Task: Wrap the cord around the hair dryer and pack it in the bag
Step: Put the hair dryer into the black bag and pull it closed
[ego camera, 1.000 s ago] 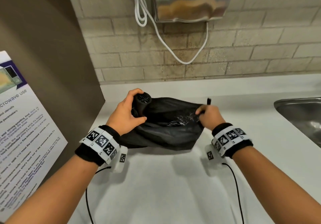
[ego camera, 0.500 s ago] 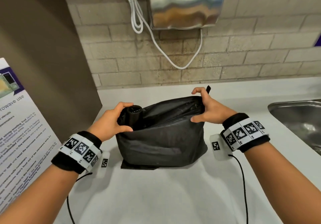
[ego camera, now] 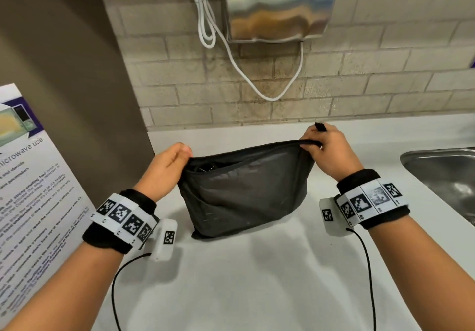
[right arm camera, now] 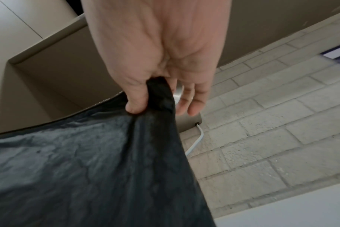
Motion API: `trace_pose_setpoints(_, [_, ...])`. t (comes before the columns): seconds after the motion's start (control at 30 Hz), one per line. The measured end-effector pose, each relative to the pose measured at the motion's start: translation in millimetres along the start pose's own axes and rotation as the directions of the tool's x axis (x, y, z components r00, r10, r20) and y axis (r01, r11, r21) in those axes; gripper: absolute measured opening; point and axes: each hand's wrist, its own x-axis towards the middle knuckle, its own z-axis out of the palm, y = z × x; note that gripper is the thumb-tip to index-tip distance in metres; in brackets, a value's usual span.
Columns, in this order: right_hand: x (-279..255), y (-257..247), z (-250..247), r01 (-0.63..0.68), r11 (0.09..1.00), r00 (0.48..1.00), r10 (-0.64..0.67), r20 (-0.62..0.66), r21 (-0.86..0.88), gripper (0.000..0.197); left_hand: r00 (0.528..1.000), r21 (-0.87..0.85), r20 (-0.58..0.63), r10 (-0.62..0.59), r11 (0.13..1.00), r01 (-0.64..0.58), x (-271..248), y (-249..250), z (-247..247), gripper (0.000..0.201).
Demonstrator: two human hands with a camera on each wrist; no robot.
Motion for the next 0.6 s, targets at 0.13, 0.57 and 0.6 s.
trace_pose_setpoints(0.13, [-4,-2,-1,-0.114,0.993,0.992,0.112,0.052,0.039,0.030,0.974,0.072,0.225,-0.025,0.997,0.009,-6,9,6,0.050])
trace_pose_setpoints(0.57, [6,-54,27,0.168,0.983,0.862,-0.107,0.496,-0.080,0.019,0.956,-0.063,0.286,-0.068,0.994,0.090,-1,17,3,0.049])
trace_pose_setpoints(0.6, [8,-55,24,0.140,0.989,0.908,-0.111,0.405,-0.042,0.017,0.952,-0.099,0.298,-0.067,0.990,0.101,-2,16,0,0.050])
